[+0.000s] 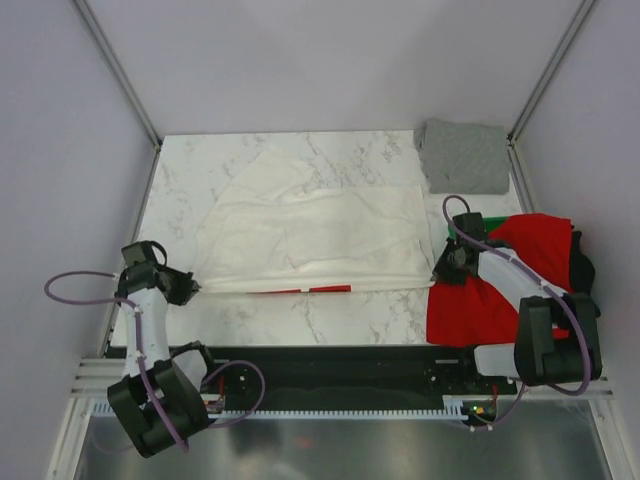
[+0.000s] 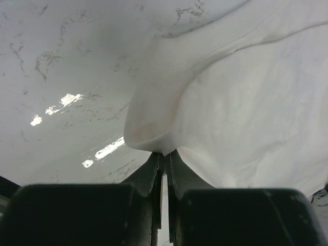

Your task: Fold and stack the t-shirts

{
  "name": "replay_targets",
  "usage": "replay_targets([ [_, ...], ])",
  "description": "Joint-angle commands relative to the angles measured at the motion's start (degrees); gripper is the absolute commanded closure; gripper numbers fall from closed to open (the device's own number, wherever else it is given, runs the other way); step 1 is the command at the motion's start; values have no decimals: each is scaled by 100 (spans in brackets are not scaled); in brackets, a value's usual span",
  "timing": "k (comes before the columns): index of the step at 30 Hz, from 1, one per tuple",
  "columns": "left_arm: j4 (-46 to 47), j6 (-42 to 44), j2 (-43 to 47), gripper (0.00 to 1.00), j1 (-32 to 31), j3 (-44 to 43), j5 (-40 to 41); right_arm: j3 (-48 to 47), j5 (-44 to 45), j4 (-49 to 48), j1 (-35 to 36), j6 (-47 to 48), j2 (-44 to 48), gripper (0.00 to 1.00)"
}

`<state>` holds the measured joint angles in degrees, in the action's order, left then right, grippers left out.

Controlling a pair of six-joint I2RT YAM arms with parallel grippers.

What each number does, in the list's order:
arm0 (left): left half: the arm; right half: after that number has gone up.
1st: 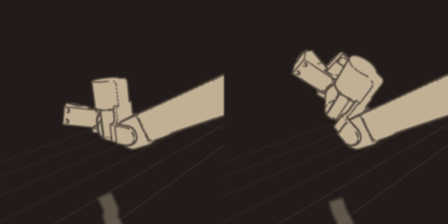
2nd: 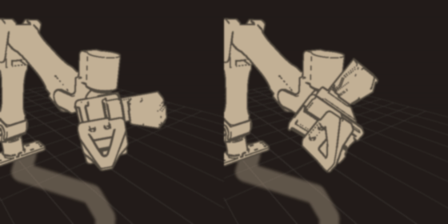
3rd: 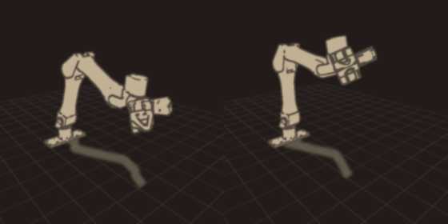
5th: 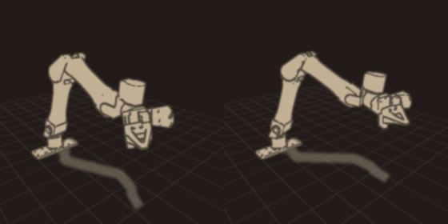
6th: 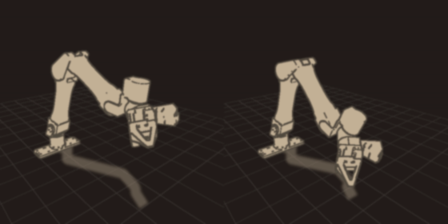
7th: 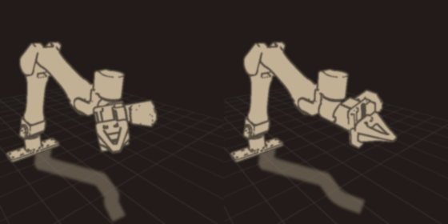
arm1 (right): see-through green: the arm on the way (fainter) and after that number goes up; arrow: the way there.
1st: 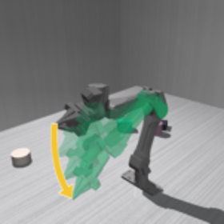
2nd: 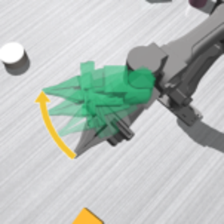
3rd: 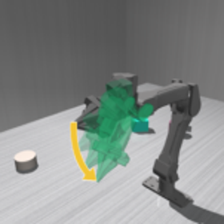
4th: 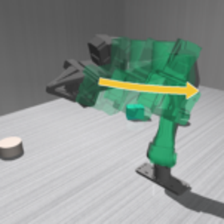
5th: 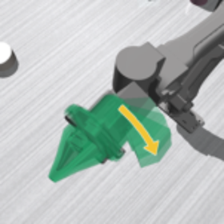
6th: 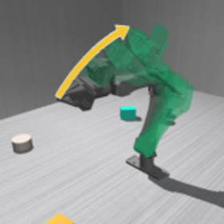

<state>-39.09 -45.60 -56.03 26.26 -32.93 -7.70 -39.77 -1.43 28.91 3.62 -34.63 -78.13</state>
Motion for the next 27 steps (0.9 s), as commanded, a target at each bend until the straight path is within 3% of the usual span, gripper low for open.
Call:
replay_targets([
  [1,-299,-115,364,91,169,-319,638,214,363,247,-63,-8,473,100],
  [3,-449,-133,557,82,178,-451,639,259,415,413,-63,-78,754,97],
  [4,-529,-159,628,55,186,-504,621,259,442,475,-63,-131,868,87],
  [5,-625,-159,785,43,186,-591,525,224,451,537,-63,-149,1078,55],
  [6,-670,-185,891,33,186,-636,507,85,468,702,-63,-166,1185,35],
  [7,-713,-255,988,16,178,-697,481,-38,503,765,-63,-167,1282,9],
  [8,-757,-308,1215,11,186,-863,437,-188,512,835,-63,-149,1422,2],
  [10,-758,-510,1419,5,186,-1118,393,-783,495,1046,-63,-10,1467,2],
  [13,-435,-467,947,7,186,-1725,60,-1734,372,1161,-46,237,1213,2],
  [15,544,-432,639,10,151,-1848,-642,-2487,336,1178,7,518,669,2],
  [18,929,48,-642,15,-689,-2777,-199,-3463,477,1205,183,835,-393,2],
  [19,912,287,-1490,14,-997,-3163,91,-3702,495,1205,261,922,-692,2],
  [20,895,498,-2029,14,-1418,-3942,311,-3957,547,1214,297,993,-1295,2],
  [22,877,1025,-2953,15,-1658,-4745,113,-4660,653,1231,324,1212,-1922,3],
  [23,816,1193,-3949,15,-1842,-5619,-45,-4915,688,1310,324,1265,-2543,4],
  [24,728,1525,-4403,15,-1922,-6072,-125,-5440,801,1389,324,1362,-2854,6],
  [25,562,1667,-4921,15,-1993,-6546,-248,-5689,785,1442,324,1397,-3144,13],
  [27,412,1966,-6161,15,-2134,-7830,-371,-6328,907,1582,315,1381,-3909,16],
])
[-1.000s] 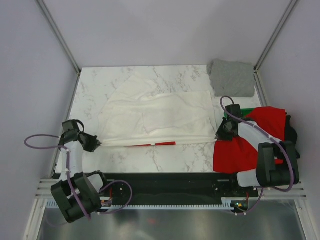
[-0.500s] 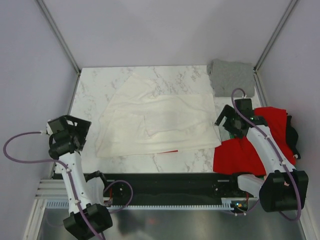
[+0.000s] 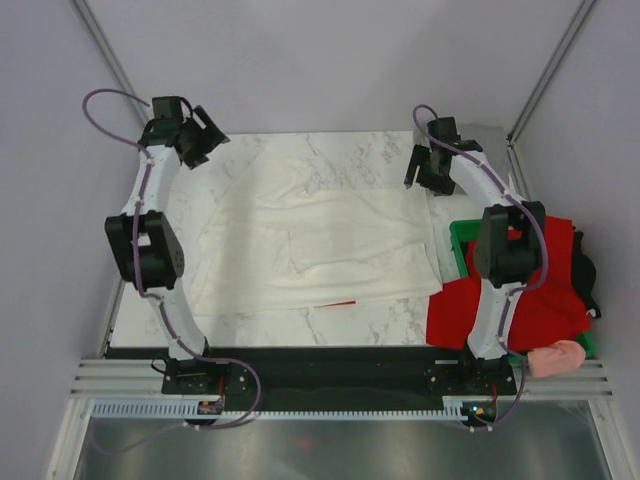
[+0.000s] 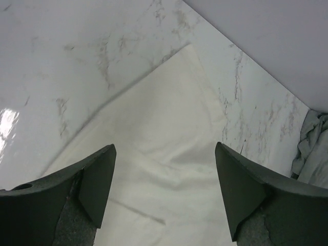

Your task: Fold and stack the t-shirts

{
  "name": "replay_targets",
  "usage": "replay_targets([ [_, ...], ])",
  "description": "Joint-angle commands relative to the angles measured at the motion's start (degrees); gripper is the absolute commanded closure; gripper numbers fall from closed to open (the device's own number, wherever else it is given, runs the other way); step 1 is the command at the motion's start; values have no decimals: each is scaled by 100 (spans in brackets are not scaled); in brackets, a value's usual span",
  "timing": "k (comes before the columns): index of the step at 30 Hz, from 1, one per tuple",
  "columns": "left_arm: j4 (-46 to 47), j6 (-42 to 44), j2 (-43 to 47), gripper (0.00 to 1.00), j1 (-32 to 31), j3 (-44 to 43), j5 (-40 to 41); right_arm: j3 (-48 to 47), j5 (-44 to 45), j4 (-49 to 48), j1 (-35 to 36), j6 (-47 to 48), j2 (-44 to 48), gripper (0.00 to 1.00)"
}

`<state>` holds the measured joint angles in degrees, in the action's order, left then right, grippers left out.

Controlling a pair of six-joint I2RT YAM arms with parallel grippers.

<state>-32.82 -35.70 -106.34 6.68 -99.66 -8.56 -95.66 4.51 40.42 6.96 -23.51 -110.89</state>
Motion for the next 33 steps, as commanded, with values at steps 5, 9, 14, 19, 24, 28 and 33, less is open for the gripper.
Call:
replay_targets([
  [5,-243,1092,-2819,15,-263,-3160,-681,-1630,190,396,-2,66,-1872,25],
  [9,213,1083,-3742,15,-360,-3824,-1034,-1921,269,133,51,-66,-2235,26],
  [14,838,1004,-4122,14,-500,-3842,-1122,-1983,576,-8,86,-163,-2428,26],
  [19,1259,899,-4447,13,-571,-3877,-876,-2044,972,-44,104,-128,-2551,26],
  [24,1594,776,-4790,15,-606,-3947,-498,-2159,972,-52,95,-119,-2771,26],
  [28,1726,442,-5150,15,-597,-4325,-936,-2141,972,-61,95,-84,-2833,26],
  [33,1717,-295,-5326,21,-597,-4264,-1191,-2028,999,-87,95,-119,-2798,27],
])
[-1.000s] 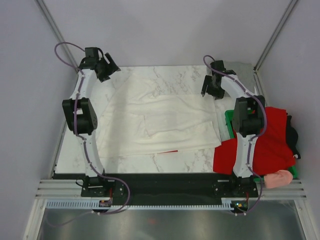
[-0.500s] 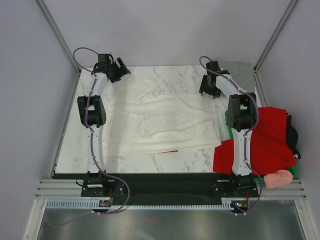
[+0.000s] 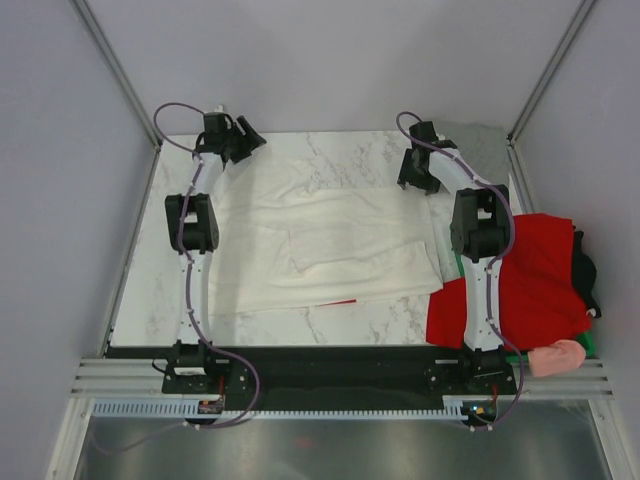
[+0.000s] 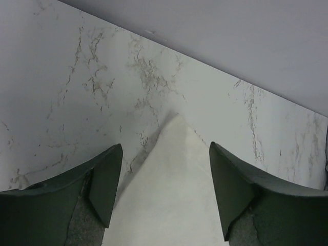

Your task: Fold and stack the t-shirts

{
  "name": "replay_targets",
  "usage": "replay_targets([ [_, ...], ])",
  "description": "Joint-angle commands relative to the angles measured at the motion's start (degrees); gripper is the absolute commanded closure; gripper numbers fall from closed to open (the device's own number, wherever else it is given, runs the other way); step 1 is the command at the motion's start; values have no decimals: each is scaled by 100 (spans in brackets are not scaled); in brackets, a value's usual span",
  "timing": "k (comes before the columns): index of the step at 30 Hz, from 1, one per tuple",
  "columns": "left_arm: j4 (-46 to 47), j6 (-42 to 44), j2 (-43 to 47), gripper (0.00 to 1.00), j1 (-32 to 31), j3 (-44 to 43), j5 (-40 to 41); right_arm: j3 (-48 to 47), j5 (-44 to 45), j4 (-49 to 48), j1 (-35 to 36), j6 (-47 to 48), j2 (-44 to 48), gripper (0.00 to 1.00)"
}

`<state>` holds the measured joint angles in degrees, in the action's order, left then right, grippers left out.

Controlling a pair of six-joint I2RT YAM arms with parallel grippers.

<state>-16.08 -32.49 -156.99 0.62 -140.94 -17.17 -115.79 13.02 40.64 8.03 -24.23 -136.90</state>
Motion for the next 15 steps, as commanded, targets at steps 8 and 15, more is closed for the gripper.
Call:
replay_targets([
  [8,175,-961,-412,44,-157,-56,-726,162,140,-180,-12,-47,14,30],
  [15,184,-935,-359,46,-194,58,-841,83,122,-180,-65,-29,128,30],
])
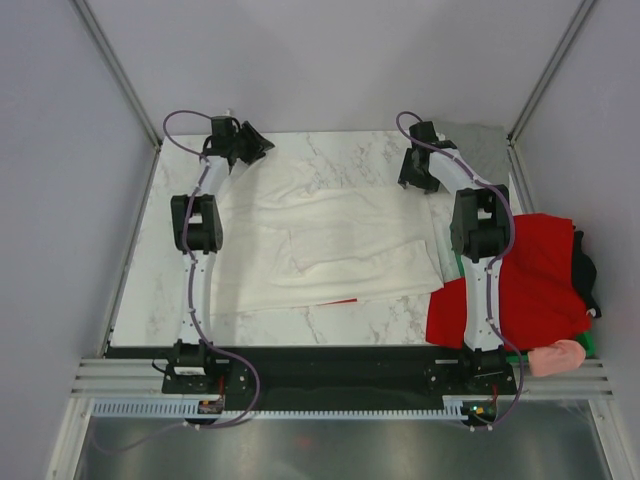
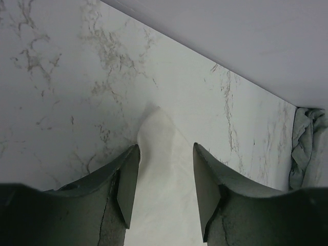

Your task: Fold and stack the t-shirts

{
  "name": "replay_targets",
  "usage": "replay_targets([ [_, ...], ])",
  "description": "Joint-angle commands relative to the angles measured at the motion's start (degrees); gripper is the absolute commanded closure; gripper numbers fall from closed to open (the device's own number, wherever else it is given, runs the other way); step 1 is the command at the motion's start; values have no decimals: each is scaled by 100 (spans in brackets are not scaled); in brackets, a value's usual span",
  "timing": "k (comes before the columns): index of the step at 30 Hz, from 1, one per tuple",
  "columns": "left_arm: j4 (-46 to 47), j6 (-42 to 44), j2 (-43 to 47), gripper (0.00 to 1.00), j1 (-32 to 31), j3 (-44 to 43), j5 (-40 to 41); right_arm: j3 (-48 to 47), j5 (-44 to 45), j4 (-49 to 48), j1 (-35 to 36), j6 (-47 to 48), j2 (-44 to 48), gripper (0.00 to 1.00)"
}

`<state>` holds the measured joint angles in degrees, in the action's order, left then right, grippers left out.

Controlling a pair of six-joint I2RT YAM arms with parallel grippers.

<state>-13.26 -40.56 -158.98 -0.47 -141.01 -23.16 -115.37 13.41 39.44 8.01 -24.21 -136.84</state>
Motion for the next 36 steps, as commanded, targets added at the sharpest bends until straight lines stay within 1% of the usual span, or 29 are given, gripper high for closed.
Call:
replay_targets([
  [1,-98,-111,-134,47,-94,143,-224,41,66,-59,-63,-23,157,30],
  [4,-98,-110,-81,48,-85,214,-180,59,65,-59,-80,3,210,30],
  [5,-107,-110,-90,51,-85,206,-172,59,65,-59,-80,4,210,30],
  [6,-98,-154,-116,56,-76,197,-154,41,74,-59,-89,12,219,30],
  [7,-107,-181,-125,67,-67,188,-137,41,74,-59,-89,30,219,30],
  [9,-116,-233,-151,80,-58,135,-128,50,118,-50,-107,48,227,30],
  [10,-116,-242,-151,84,-58,135,-102,50,135,-51,-115,56,227,30],
  [12,-124,-251,-151,87,-58,126,-75,50,144,-42,-107,74,201,30],
  [14,-125,-251,-151,97,-58,118,-66,41,144,-42,-116,83,157,30],
  [19,-133,-155,-99,98,-76,152,-66,67,48,-59,-116,56,148,30],
  [20,-125,-33,58,98,-93,266,-40,76,39,-51,-107,56,166,30],
  [24,200,-31,533,98,-67,767,-5,-37,65,-86,-116,135,175,30],
  [29,245,-14,578,98,-32,759,-66,-319,92,-68,-142,101,-53,30],
  [32,271,-31,578,98,-6,891,-128,-372,83,-59,-151,92,-177,36],
  [33,306,-31,596,98,-6,943,-145,-381,66,-59,-151,83,-203,43],
  [35,367,-49,683,98,12,1154,-207,-363,57,-59,-142,83,-282,51],
  [36,429,-58,719,98,21,1224,-215,-320,57,-51,-142,65,-291,57],
])
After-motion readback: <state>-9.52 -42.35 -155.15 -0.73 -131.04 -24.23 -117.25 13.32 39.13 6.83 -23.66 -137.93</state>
